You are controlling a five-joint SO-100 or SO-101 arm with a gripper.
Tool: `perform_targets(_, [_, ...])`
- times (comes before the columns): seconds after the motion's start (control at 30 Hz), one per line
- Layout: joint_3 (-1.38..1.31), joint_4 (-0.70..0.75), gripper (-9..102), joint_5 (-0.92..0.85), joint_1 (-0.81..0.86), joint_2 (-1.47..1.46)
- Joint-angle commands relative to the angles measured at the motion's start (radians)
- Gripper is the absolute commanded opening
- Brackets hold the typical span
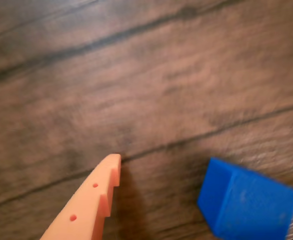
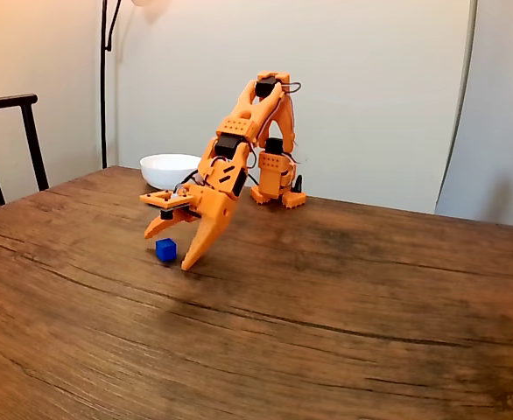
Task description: Grasp the cube and drop it in the bowl
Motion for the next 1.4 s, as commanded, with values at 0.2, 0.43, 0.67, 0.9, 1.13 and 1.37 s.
perform_targets(0.2, [0.037, -0.017, 46, -0.035, -0.017, 0.008])
perform_targets(0.43, [0.037, -0.017, 44, -0.035, -0.014, 0.006])
perform_targets(0.67, [0.038, -0.006, 39, -0.034, -0.009, 0.003])
perform_targets(0.9, [0.023, -0.015, 32, -0.038, -0.012, -0.052])
perform_targets(1.13, [0.026, -0.008, 30, -0.038, -0.009, -0.052])
perform_targets(1.37, [0.032, -0.005, 30, -0.038, -0.006, -0.049])
